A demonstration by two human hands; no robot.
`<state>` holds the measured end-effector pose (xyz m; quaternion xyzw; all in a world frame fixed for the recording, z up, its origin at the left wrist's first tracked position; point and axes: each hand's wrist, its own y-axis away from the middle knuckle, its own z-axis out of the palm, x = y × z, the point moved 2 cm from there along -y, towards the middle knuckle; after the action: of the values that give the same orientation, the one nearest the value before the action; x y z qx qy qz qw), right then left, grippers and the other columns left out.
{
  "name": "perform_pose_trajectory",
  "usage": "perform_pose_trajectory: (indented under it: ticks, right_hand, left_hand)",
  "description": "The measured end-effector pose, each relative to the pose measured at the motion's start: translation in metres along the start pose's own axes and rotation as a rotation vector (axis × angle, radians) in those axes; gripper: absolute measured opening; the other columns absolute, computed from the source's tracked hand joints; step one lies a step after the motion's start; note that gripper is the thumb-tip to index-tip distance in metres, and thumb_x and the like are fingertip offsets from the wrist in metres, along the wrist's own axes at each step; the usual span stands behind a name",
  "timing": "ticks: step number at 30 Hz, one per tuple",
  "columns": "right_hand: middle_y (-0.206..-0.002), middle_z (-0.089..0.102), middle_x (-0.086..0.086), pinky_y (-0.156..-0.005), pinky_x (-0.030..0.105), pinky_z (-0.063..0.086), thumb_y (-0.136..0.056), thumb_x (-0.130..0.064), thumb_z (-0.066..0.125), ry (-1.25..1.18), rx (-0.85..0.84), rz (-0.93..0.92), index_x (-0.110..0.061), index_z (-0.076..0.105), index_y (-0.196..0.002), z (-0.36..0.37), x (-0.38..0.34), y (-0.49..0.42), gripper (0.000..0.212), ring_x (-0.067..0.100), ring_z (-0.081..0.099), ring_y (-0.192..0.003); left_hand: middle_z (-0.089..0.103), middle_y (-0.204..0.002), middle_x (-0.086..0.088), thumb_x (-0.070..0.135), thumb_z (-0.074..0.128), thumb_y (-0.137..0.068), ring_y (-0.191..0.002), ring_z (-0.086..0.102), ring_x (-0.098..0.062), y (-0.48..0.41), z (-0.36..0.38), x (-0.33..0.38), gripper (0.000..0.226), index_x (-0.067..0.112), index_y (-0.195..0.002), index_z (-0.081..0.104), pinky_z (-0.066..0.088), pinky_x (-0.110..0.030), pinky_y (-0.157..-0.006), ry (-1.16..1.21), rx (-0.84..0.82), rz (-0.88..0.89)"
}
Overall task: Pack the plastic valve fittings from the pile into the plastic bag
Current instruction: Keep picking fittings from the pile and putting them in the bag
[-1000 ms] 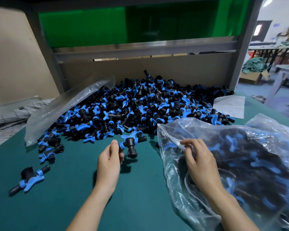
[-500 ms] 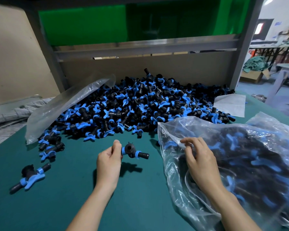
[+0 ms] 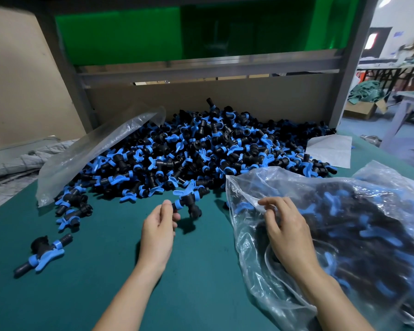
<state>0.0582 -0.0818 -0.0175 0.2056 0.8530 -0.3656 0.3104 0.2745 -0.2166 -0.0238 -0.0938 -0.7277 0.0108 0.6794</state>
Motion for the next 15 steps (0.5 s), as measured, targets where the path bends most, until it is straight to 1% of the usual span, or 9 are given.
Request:
perform_pose_trajectory:
  ticks: [2,3,5,8,10,12,15]
  right_hand:
    - [-0.096,0.054,-0.015,-0.069,0.036,0.045,-0.098,-0.016,0.051,0.002,-0.001,0.000,-0.026,0.062,-0.103,-0.0007,-0.0007,0.0003,0.017,0.005,0.056,-0.078]
    - [-0.097,0.054,-0.014,-0.069,0.037,0.046,-0.098,-0.015,0.051,0.002,-0.003,0.000,-0.026,0.062,-0.104,-0.0011,-0.0009,0.0003,0.017,0.006,0.056,-0.078]
    - [-0.097,0.055,-0.014,-0.070,0.038,0.047,-0.098,-0.015,0.050,-0.001,-0.006,0.000,-0.025,0.063,-0.104,-0.0014,-0.0015,0.0004,0.017,0.007,0.057,-0.078]
    - [-0.096,0.054,-0.014,-0.069,0.038,0.047,-0.098,-0.015,0.050,-0.002,-0.001,0.000,-0.026,0.063,-0.103,-0.0015,-0.0023,0.0003,0.017,0.007,0.057,-0.078]
    - [-0.096,0.054,-0.014,-0.070,0.039,0.047,-0.098,-0.016,0.050,-0.002,-0.004,0.003,-0.026,0.062,-0.103,-0.0019,-0.0023,0.0008,0.017,0.006,0.057,-0.078]
    - [-0.097,0.055,-0.015,-0.070,0.039,0.048,-0.098,-0.016,0.050,-0.003,-0.008,0.005,-0.027,0.062,-0.103,-0.0022,-0.0020,0.0011,0.017,0.005,0.057,-0.079]
    - [-0.099,0.055,-0.016,-0.071,0.038,0.049,-0.098,-0.017,0.050,-0.004,-0.011,0.006,-0.027,0.062,-0.104,-0.0014,-0.0029,0.0005,0.017,0.005,0.058,-0.081]
  left_hand:
    - [0.064,-0.080,0.007,0.029,0.045,-0.104,-0.060,0.051,-0.001,-0.0015,0.0010,-0.0007,0.025,0.017,-0.093,0.065,0.045,-0.018,-0.055,0.009,-0.026,0.021]
    - [0.065,-0.086,0.006,0.026,0.046,-0.104,-0.062,0.052,0.002,-0.0017,0.0012,-0.0010,0.020,0.022,-0.099,0.065,0.046,-0.016,-0.055,0.018,-0.037,0.032]
    - [0.064,-0.089,0.004,0.020,0.047,-0.103,-0.065,0.054,0.004,-0.0021,0.0005,-0.0020,0.017,0.027,-0.105,0.063,0.047,-0.017,-0.057,0.028,-0.043,0.045]
    - [0.061,-0.086,0.003,0.013,0.048,-0.102,-0.067,0.056,0.004,-0.0020,-0.0004,-0.0016,0.022,0.031,-0.105,0.061,0.048,-0.017,-0.058,0.027,-0.036,0.049]
    - [0.061,-0.083,0.003,0.010,0.048,-0.102,-0.068,0.056,0.000,-0.0018,-0.0001,-0.0014,0.025,0.032,-0.104,0.061,0.048,-0.021,-0.062,0.022,-0.035,0.045]
    - [0.062,-0.080,0.001,0.009,0.049,-0.101,-0.066,0.054,-0.006,-0.0016,0.0001,-0.0023,0.027,0.034,-0.104,0.061,0.047,-0.027,-0.067,0.017,-0.037,0.032]
    - [0.062,-0.078,0.000,0.012,0.051,-0.101,-0.060,0.051,-0.008,-0.0022,0.0001,-0.0040,0.027,0.036,-0.104,0.062,0.046,-0.027,-0.069,-0.005,-0.041,0.028]
